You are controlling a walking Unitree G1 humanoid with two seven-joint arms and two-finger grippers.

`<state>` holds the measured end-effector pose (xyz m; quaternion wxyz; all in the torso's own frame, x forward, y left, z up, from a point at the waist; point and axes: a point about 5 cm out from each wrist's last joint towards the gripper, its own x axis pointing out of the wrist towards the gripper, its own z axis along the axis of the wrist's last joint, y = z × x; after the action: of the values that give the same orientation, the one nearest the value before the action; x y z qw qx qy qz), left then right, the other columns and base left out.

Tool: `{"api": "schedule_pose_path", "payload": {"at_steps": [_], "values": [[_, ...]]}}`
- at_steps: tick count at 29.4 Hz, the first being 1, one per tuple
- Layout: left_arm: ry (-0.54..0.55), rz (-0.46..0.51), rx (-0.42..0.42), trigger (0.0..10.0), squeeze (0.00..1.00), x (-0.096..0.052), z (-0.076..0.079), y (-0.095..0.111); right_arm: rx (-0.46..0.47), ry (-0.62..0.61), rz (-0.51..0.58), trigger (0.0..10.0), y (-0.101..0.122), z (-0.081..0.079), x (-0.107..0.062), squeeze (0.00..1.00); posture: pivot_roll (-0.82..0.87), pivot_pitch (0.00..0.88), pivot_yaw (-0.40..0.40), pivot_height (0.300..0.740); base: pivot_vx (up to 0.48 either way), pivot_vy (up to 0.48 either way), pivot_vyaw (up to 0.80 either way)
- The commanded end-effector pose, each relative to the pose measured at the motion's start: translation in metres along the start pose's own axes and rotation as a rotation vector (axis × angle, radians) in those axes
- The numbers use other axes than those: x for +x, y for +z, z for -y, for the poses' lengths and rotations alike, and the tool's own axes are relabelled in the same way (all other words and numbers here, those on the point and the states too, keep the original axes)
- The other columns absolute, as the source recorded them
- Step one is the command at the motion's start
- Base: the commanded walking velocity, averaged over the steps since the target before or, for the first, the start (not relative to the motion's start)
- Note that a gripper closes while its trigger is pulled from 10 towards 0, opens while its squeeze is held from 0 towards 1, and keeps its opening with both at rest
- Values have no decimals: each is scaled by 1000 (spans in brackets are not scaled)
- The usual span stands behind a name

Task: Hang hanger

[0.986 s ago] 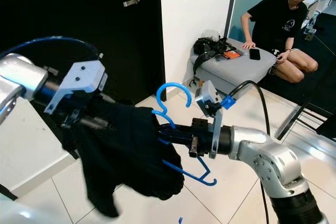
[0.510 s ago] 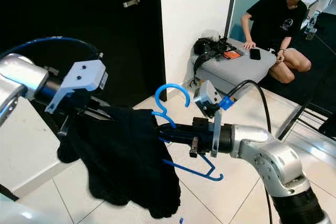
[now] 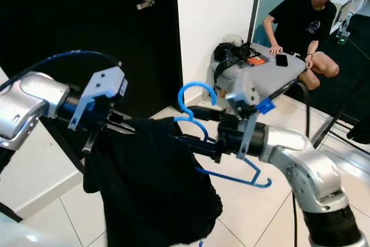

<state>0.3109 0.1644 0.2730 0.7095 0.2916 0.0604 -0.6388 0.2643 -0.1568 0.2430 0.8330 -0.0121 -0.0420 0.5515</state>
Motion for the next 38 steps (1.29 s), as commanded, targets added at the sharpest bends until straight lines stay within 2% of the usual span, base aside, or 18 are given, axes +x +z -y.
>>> {"api": "schedule_pose_path", "payload": {"at_steps": [1,3,4,5,7,8,12,16,19,20,21,22,23,28,29,36,37,38], "values": [[95,59,34,0,0,-15,-11,11,5,-99,15,10000,1,7,-24,1000,16,0,47,740,0,0,0],[95,59,34,0,0,-15,-11,11,5,-99,15,10000,1,7,-24,1000,16,0,47,740,0,0,0],[144,76,29,0,0,-22,-17,11,1,-202,26,10000,4,11,-49,1000,5,0,52,740,0,0,0],[144,76,29,0,0,-22,-17,11,1,-202,26,10000,4,11,-49,1000,5,0,52,740,0,0,0],[224,84,32,0,0,-35,-24,9,-17,-417,61,10000,12,14,-101,1000,-9,0,56,740,0,0,0],[242,83,33,0,0,-38,-26,9,-23,-475,73,10000,14,14,-116,1000,-9,0,56,740,0,0,0],[250,81,34,0,0,-39,-26,8,-27,-502,80,10000,16,13,-123,1000,-9,0,56,740,0,0,0],[316,138,90,0,0,-50,-34,21,76,-592,93,10000,-5,-3,-151,1000,-23,0,46,740,0,0,0],[320,166,112,0,0,-52,-35,27,124,-602,78,10000,-16,-7,-151,1000,-23,0,46,740,0,0,0],[315,193,135,0,0,-53,-35,34,179,-607,60,10000,-28,-8,-145,863,-26,0,45,740,0,0,0],[315,193,135,0,0,-53,-35,34,179,-607,60,10000,-28,-8,-145,863,-26,0,45,740,0,0,0],[299,222,160,0,0,-52,-35,42,242,-608,44,10000,-41,-8,-137,0,-20,0,37,740,0,0,0],[283,251,187,0,0,-52,-34,51,304,-608,43,10000,-53,-8,-130,0,-15,0,37,740,0,0,0],[267,276,215,0,0,-52,-34,59,353,-614,52,10000,-61,-7,-125,0,-12,0,37,740,0,0,0],[223,316,268,0,0,-50,-31,71,450,-651,97,10000,-70,3,-117,0,-15,0,37,740,0,0,0],[185,330,299,0,0,-44,-28,77,489,-627,57,10000,-76,5,-105,0,-17,0,35,740,0,0,0],[174,334,310,3137,0,-40,-28,78,495,-599,35,10000,-78,3,-98,0,-17,0,35,740,0,0,0],[174,334,310,3137,0,-40,-28,78,495,-599,35,10000,-78,3,-98,0,-17,0,35,740,0,0,0]]}}
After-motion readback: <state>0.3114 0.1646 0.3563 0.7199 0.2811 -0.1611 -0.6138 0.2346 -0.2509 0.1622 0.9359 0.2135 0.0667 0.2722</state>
